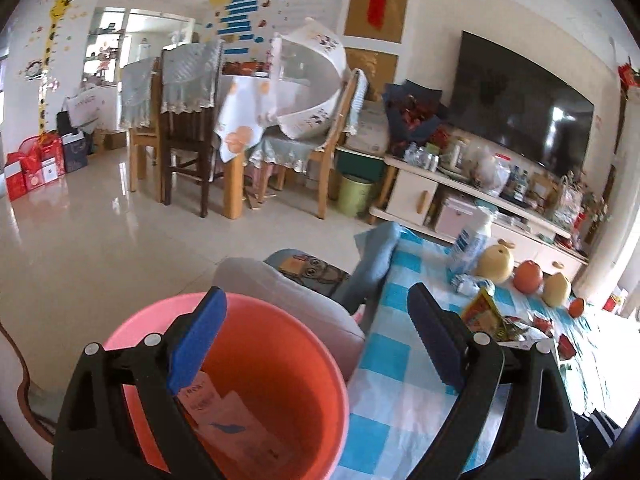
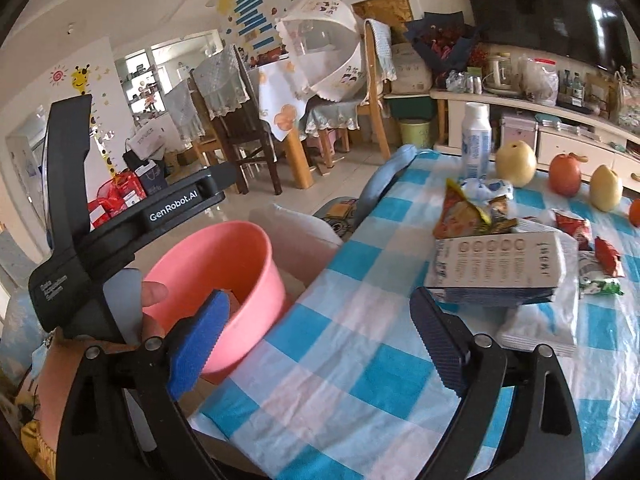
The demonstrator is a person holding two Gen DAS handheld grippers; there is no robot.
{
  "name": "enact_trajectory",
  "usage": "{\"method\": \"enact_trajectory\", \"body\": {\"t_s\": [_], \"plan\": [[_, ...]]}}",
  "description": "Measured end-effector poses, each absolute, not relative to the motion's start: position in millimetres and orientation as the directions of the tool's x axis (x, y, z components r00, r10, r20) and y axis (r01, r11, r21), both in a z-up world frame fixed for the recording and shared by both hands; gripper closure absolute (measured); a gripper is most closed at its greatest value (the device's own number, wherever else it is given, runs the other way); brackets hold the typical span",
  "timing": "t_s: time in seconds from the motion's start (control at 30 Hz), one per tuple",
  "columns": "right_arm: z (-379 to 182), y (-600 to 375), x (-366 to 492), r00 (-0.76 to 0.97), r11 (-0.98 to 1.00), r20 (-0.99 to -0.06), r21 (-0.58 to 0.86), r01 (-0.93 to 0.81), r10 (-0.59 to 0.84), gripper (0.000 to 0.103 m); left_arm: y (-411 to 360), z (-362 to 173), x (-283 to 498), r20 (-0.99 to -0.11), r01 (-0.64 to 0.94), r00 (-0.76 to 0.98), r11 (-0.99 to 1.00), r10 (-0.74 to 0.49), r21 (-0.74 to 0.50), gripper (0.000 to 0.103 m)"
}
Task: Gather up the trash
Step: 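Move both tools back to the table toward the snack wrappers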
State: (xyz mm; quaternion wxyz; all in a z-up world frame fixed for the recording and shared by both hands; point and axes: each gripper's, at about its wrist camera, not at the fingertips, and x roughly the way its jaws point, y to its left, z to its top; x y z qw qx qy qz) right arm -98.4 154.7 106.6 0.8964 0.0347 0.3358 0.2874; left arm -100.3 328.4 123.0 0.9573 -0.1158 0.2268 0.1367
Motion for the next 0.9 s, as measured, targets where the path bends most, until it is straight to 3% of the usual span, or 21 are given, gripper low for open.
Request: {"method": "enact_trajectory", "body": {"t_s": [0.9], "plan": [[112.9, 7.7, -104.7, 0.716, 0.895, -0.538, 0.270, -0.354, 0.445, 0.012, 203.2, 96.9, -55.2, -0.541, -0.012, 0.833, 0.973, -0.119, -0.232, 0.011]]}}
